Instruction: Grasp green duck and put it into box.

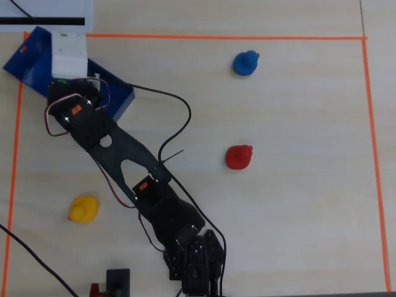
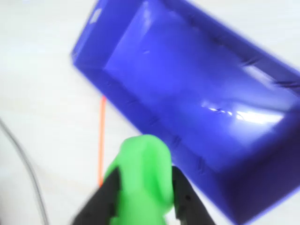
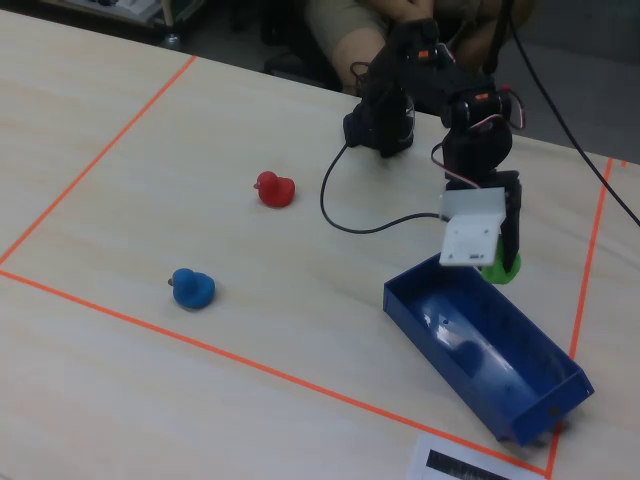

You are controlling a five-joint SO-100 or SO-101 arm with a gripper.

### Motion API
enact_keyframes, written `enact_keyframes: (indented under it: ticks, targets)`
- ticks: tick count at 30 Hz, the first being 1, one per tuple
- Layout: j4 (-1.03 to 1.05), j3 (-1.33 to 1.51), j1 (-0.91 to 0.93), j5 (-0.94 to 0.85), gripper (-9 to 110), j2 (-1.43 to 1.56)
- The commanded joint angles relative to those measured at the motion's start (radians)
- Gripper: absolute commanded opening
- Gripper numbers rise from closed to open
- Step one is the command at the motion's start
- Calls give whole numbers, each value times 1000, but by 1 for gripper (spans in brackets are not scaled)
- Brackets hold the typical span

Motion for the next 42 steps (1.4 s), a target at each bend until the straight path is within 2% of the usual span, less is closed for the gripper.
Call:
enact_keyframes:
  ticks: [1, 9, 11, 13, 15, 23, 28, 37, 42]
  targets:
    - [60, -109, 40, -21, 25, -11]
    - [100, -140, 86, -28, 27, 11]
    - [114, -117, 100, -29, 25, 69]
    - [115, -51, 120, -38, 15, 176]
    - [87, 89, 143, -48, 0, 336]
    - [-184, 988, 304, -225, 0, 1172]
    - [-327, 1408, 466, -394, 0, 1631]
    - [-278, 1937, 537, -511, 0, 2220]
    - [-172, 2094, 586, -522, 0, 2226]
